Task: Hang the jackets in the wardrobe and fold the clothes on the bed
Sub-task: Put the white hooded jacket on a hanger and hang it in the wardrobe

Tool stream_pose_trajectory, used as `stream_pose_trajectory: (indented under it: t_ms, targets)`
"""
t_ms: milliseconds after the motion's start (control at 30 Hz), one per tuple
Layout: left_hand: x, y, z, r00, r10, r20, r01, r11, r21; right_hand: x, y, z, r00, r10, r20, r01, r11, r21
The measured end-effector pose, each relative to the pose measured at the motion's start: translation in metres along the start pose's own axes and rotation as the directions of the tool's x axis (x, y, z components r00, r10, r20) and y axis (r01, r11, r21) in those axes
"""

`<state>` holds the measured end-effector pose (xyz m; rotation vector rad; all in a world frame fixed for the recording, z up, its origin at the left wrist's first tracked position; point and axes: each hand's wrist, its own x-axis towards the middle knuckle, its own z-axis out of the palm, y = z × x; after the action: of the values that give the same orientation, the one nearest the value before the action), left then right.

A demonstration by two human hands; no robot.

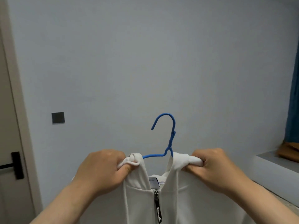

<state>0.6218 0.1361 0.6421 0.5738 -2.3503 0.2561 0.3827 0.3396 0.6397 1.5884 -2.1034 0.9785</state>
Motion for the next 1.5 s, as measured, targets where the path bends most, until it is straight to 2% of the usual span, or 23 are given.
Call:
stream_pose_trajectory:
  t_ms: [133, 267, 500, 667, 833, 1000, 1333, 1500]
  targets:
    - [-0.037, -0.051, -0.028, 0.996, -0.092, 0.001, 0.092, 0.994, 0.053, 0.013, -0.059, 0.030, 0.997, -0.052, 0.049, 0.051, 0.998, 0.022]
    - [-0.087, -0.103, -0.064, 0.979, -0.202, -0.025, 0.204, 0.977, 0.070, 0.021, -0.124, 0.065, 0.994, -0.087, 0.060, 0.080, 0.990, 0.117]
    - [-0.175, -0.176, -0.127, 0.913, -0.404, -0.050, 0.407, 0.905, 0.122, 0.028, -0.232, 0.133, 0.965, -0.216, 0.146, 0.179, 0.956, 0.234]
    - [-0.246, -0.209, -0.178, 0.853, -0.514, -0.096, 0.521, 0.824, 0.221, 0.026, -0.308, 0.171, 0.918, -0.352, 0.183, 0.266, 0.888, 0.374]
    - [-0.307, -0.221, -0.232, 0.758, -0.624, -0.188, 0.650, 0.699, 0.299, 0.031, -0.380, 0.202, 0.834, -0.522, 0.182, 0.382, 0.781, 0.494]
    - [-0.357, -0.217, -0.277, 0.652, -0.711, -0.263, 0.740, 0.522, 0.423, 0.028, -0.441, 0.239, 0.735, -0.661, 0.148, 0.454, 0.643, 0.616]
    - [-0.406, -0.201, -0.326, 0.455, -0.783, -0.424, 0.829, 0.197, 0.524, 0.034, -0.534, 0.286, 0.517, -0.851, 0.090, 0.458, 0.364, 0.811]
    - [-0.421, -0.190, -0.323, 0.321, -0.793, -0.518, 0.882, 0.051, 0.469, 0.035, -0.563, 0.312, 0.383, -0.920, 0.085, 0.417, 0.255, 0.873]
